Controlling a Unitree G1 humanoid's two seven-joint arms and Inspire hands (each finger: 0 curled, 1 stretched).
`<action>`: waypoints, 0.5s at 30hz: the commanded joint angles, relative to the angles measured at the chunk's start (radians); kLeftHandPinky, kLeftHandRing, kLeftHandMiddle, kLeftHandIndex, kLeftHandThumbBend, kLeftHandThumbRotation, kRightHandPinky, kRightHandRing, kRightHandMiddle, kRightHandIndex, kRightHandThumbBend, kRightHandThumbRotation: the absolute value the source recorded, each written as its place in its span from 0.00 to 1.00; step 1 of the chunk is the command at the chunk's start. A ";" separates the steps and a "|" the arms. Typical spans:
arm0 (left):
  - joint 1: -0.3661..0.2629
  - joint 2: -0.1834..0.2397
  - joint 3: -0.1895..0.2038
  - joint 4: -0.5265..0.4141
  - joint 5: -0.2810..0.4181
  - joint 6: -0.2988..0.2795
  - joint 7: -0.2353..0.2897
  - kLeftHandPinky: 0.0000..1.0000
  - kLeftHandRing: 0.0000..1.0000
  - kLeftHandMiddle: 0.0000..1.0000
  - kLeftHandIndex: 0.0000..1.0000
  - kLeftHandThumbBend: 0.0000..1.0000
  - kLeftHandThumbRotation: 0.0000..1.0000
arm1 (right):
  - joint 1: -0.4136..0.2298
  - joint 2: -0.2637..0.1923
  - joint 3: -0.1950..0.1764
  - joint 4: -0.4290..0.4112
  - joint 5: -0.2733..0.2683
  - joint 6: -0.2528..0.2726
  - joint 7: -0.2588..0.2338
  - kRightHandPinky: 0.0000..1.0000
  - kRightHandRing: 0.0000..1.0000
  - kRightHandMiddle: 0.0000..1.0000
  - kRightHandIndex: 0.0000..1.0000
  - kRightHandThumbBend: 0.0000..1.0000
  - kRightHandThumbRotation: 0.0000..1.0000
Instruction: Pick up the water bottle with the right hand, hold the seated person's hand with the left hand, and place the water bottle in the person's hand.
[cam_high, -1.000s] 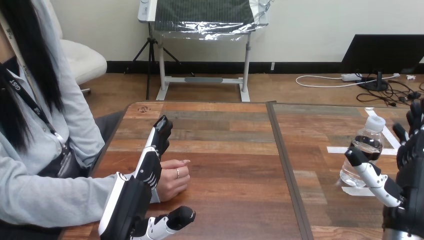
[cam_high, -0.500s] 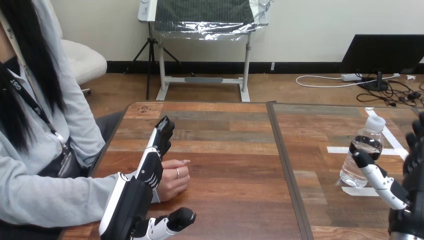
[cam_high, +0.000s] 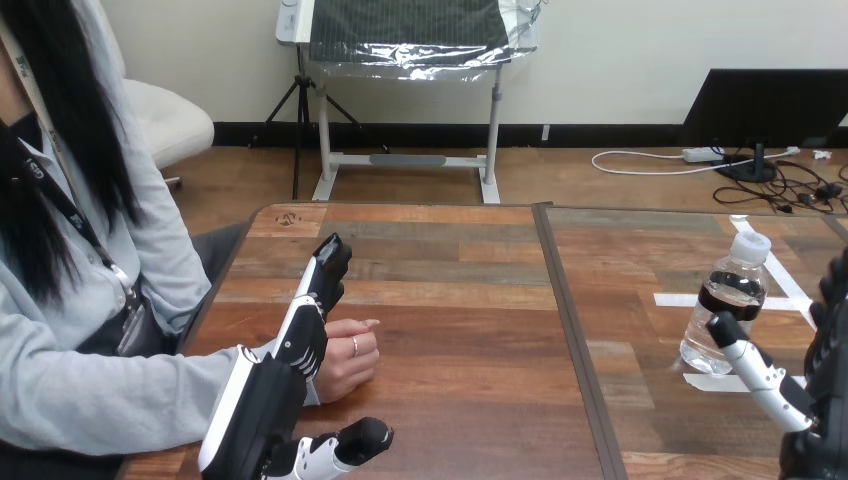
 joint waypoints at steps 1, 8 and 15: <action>-0.051 0.003 0.017 0.004 -0.022 -0.028 -0.007 1.00 1.00 1.00 1.00 1.00 0.71 | -0.054 -0.036 0.000 0.015 0.007 0.037 0.010 0.99 1.00 0.99 1.00 1.00 0.46; -0.049 0.006 0.017 0.000 -0.034 -0.026 -0.016 1.00 1.00 1.00 1.00 1.00 0.70 | -0.073 -0.053 0.003 0.046 0.014 0.112 0.035 1.00 1.00 1.00 1.00 1.00 0.48; -0.044 0.008 0.022 -0.009 -0.029 -0.026 -0.018 1.00 1.00 1.00 1.00 1.00 0.70 | -0.099 -0.067 0.003 0.070 0.019 0.192 0.058 1.00 1.00 1.00 1.00 1.00 0.50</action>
